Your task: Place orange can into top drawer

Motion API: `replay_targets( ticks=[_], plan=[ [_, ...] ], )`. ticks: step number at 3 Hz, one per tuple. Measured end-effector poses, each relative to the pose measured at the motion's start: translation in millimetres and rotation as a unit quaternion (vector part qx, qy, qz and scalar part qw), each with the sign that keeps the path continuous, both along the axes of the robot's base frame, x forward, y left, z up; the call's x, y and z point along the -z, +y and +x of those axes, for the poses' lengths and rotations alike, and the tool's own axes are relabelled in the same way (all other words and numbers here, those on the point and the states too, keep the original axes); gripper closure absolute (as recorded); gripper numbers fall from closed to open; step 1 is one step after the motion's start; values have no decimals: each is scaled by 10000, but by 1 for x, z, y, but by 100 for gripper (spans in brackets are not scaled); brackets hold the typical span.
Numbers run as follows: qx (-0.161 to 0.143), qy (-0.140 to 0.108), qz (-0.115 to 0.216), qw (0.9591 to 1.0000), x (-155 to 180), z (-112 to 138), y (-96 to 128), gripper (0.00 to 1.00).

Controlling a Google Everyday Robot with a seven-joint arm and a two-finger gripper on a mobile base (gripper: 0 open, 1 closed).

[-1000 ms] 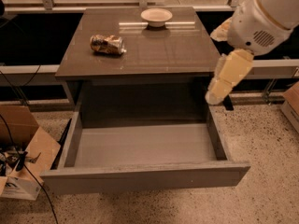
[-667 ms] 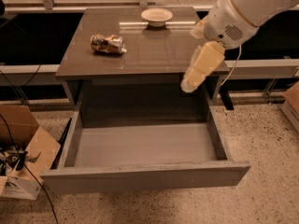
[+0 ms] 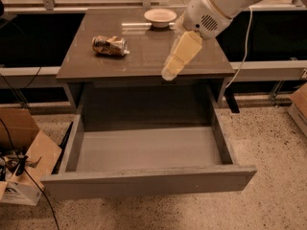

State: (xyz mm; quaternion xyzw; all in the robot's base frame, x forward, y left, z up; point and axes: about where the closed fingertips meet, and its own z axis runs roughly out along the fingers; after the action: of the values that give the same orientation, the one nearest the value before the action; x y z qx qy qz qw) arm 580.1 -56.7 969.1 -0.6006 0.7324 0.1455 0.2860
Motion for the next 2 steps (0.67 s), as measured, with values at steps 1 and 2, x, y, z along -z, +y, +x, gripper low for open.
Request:
replay_targets(
  ticks=[1, 2],
  plan=[
    [150, 38, 271, 9995, 10, 10, 17, 0],
    [459, 15, 916, 9947, 20, 39, 38, 0]
  ],
)
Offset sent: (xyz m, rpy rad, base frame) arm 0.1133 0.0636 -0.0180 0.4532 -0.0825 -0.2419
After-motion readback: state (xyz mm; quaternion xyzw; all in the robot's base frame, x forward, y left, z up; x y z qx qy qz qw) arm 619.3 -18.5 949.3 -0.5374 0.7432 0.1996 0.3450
